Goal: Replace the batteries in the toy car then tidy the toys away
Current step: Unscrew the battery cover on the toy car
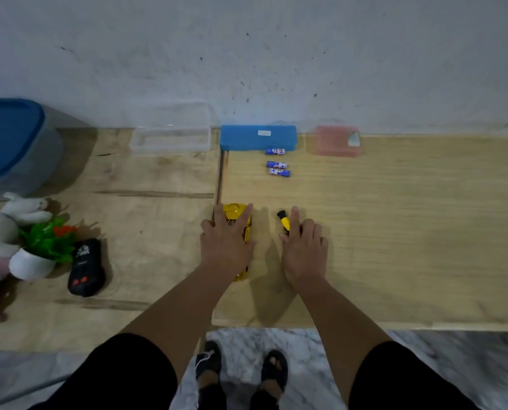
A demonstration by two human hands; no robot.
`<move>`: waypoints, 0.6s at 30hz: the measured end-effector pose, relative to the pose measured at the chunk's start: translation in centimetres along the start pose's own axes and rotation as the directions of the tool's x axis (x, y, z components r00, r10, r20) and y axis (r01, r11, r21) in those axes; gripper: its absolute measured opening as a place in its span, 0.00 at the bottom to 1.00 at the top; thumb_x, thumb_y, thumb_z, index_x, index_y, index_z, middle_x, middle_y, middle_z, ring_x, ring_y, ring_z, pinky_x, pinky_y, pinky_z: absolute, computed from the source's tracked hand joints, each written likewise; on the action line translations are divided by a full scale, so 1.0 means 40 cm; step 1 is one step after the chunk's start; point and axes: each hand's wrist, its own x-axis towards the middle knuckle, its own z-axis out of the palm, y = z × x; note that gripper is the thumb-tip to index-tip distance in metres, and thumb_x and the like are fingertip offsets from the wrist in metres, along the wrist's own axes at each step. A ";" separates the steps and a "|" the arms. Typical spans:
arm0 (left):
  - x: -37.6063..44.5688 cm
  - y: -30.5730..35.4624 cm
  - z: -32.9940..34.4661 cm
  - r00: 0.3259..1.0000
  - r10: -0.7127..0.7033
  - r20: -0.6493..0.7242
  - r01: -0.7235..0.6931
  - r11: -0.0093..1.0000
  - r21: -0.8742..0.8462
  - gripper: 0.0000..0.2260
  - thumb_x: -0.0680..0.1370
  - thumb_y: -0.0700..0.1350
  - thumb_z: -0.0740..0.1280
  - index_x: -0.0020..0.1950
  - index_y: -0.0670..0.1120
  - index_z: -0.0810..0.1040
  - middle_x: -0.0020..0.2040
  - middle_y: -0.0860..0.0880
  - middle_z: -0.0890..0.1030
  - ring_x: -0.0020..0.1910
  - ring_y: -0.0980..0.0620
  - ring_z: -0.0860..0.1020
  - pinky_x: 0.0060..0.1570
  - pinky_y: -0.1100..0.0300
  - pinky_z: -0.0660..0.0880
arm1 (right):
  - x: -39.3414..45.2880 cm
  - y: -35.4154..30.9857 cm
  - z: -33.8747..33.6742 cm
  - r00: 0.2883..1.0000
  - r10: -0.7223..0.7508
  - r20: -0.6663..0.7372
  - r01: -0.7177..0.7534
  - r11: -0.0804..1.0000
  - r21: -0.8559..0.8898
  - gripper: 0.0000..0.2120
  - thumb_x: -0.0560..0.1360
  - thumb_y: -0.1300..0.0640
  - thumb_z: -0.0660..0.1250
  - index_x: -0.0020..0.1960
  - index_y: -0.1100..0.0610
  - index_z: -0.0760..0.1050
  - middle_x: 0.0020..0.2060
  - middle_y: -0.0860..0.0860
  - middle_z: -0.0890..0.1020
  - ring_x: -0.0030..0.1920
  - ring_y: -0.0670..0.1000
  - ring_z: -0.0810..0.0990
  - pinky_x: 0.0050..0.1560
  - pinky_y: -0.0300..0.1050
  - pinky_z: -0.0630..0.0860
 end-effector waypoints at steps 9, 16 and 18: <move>-0.005 -0.029 -0.038 0.981 0.156 -0.116 -0.194 0.821 -0.537 0.34 0.76 0.46 0.68 0.75 0.62 0.53 0.74 0.43 0.53 0.73 0.44 0.58 0.68 0.57 0.61 | 0.068 -0.002 -0.103 0.957 -0.289 -0.005 0.287 0.948 0.136 0.22 0.78 0.46 0.49 0.71 0.43 0.63 0.56 0.56 0.77 0.50 0.56 0.77 0.43 0.48 0.73; 0.004 -0.056 -0.127 0.973 0.167 -0.161 -0.230 0.611 -0.757 0.34 0.76 0.47 0.68 0.75 0.61 0.52 0.72 0.46 0.63 0.73 0.50 0.60 0.69 0.54 0.60 | 0.124 -0.043 -0.178 0.929 -0.351 0.115 0.305 0.905 0.295 0.28 0.75 0.34 0.37 0.74 0.38 0.47 0.67 0.56 0.69 0.62 0.59 0.71 0.53 0.54 0.71; 0.004 -0.061 -0.148 0.971 0.194 -0.139 -0.225 0.547 -0.807 0.33 0.77 0.47 0.68 0.74 0.63 0.53 0.73 0.49 0.64 0.73 0.52 0.61 0.70 0.48 0.63 | 0.139 -0.059 -0.197 0.920 -0.363 0.145 0.291 0.884 0.365 0.30 0.73 0.32 0.38 0.73 0.39 0.41 0.70 0.55 0.66 0.65 0.59 0.69 0.57 0.55 0.70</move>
